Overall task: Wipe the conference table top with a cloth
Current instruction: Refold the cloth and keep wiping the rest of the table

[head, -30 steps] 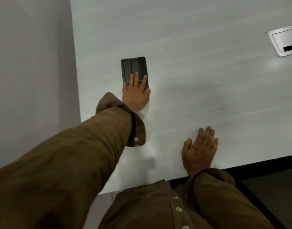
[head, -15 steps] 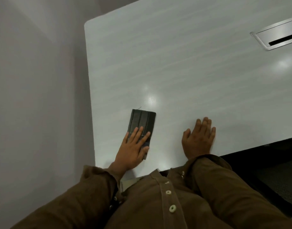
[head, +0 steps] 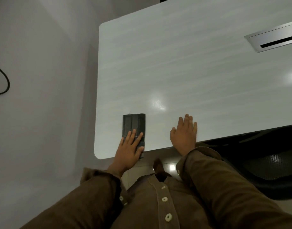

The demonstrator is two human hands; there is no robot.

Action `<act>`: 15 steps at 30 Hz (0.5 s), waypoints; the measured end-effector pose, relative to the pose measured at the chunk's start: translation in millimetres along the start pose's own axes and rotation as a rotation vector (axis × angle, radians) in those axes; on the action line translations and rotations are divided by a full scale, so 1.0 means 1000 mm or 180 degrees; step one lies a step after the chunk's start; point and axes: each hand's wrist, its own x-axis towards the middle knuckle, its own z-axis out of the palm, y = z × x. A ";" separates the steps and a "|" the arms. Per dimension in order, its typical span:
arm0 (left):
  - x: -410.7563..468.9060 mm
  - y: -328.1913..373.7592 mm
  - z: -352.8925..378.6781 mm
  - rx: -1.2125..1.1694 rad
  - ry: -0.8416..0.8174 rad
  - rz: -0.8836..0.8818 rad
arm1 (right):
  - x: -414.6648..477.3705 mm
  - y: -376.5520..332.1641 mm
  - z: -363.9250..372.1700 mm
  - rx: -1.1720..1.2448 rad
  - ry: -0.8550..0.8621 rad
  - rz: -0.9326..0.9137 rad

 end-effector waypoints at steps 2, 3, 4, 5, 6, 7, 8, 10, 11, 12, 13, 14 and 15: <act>-0.008 -0.017 -0.001 -0.0083 0.0076 -0.0337 | -0.010 0.000 -0.003 -0.0165 -0.0209 -0.0179; -0.006 -0.023 -0.003 -0.0137 0.0046 -0.0528 | -0.011 -0.002 -0.004 -0.0211 -0.0315 -0.0249; -0.002 -0.026 -0.005 -0.0179 -0.0012 -0.0695 | -0.013 -0.005 -0.005 -0.0242 -0.0415 -0.0328; 0.002 -0.024 -0.008 -0.0203 -0.0069 -0.0820 | -0.015 -0.008 -0.007 -0.0242 -0.0492 -0.0421; 0.007 -0.019 -0.009 -0.0204 -0.0120 -0.0903 | -0.017 -0.011 -0.007 -0.0216 -0.0548 -0.0524; 0.010 -0.013 -0.011 -0.0204 -0.0149 -0.0977 | -0.020 -0.016 -0.007 -0.0207 -0.0577 -0.0675; 0.011 -0.007 -0.009 -0.0195 -0.0155 -0.1022 | -0.022 -0.020 -0.006 -0.0224 -0.0577 -0.0846; 0.003 0.004 0.000 -0.0114 -0.0072 -0.0926 | -0.025 -0.028 -0.002 -0.0299 -0.0552 -0.1139; -0.007 0.006 0.006 -0.0055 -0.0007 -0.0792 | -0.026 -0.032 0.000 -0.0330 -0.0561 -0.1225; -0.019 0.004 0.011 -0.0034 0.0064 -0.0657 | -0.025 -0.037 0.001 -0.0348 -0.0587 -0.1275; -0.031 0.000 0.016 -0.0029 0.0096 -0.0527 | -0.025 -0.037 0.003 -0.0360 -0.0622 -0.1277; -0.039 -0.008 0.019 -0.0030 0.0126 -0.0442 | -0.024 -0.038 0.004 -0.0397 -0.0639 -0.1281; -0.044 -0.018 0.019 -0.0052 0.0154 -0.0409 | -0.023 -0.038 0.007 -0.0448 -0.0649 -0.1296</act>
